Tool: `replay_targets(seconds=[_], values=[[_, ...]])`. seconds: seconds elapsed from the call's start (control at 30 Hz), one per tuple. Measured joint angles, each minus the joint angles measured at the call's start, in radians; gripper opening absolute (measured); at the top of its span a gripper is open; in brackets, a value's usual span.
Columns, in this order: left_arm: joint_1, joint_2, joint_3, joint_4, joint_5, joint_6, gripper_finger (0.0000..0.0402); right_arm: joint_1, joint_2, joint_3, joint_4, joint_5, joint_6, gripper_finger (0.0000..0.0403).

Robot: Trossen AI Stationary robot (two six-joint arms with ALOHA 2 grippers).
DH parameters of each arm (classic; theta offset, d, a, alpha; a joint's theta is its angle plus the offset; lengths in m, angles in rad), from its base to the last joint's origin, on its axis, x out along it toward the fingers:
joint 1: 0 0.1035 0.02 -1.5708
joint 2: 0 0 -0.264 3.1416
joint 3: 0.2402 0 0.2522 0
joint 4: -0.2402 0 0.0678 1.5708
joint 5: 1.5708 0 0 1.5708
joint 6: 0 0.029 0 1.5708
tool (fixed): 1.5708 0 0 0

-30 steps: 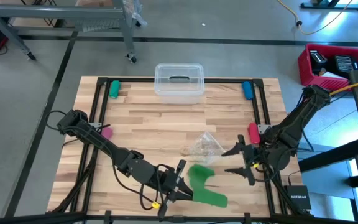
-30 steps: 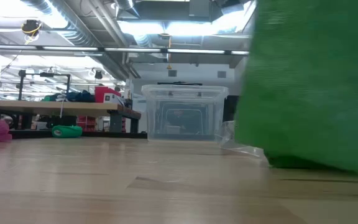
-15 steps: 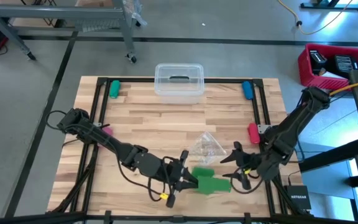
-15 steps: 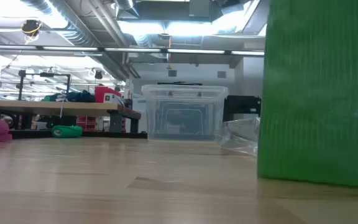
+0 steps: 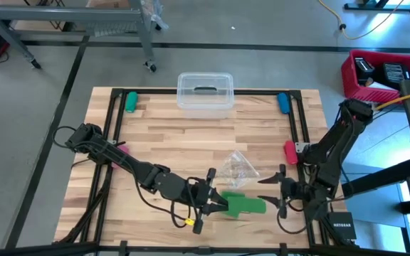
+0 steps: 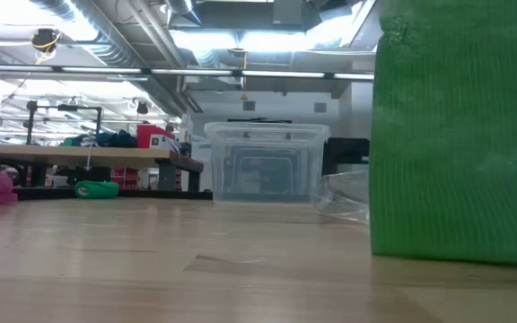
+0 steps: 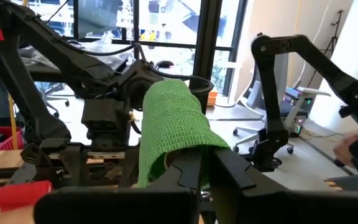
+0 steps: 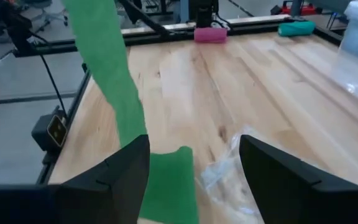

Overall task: Roll bandage
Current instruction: Roll the green bandage

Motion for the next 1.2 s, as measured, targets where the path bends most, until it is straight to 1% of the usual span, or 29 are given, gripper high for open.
replay_targets(seconds=[0.2, 0.63, 0.77, 0.97, 1.1, 1.2], values=[[0.0, 0.0, 0.0, 0.001, 0.0, 0.0, 0.0011, -0.002, 0.035, -0.017, 0.06, -0.01, -0.001, 0.0248], [0.021, -0.011, 0.0, -0.001, 0.0, -0.024, 0.0011, -0.012, 0.095, -0.017, 0.059, 0.003, -0.035, 0.0248], [0.037, -0.032, 0.0, -0.001, 0.0, -0.023, 0.0011, -0.042, 0.083, -0.016, 0.09, -0.031, -0.086, 0.0248], [0.043, -0.06, 0.0, -0.031, 0.0, 0.008, 0.0011, -0.079, 0.048, -0.016, 0.197, -0.088, -0.239, 0.0248], [0.046, -0.074, 0.0, -0.024, 0.001, 0.026, 0.0011, -0.097, 0.042, -0.016, 0.234, -0.163, -0.246, 0.0248], [0.049, -0.077, 0.0, -0.022, 0.0, 0.044, 0.0011, -0.097, 0.063, -0.016, 0.242, -0.147, -0.219, 0.0248]])
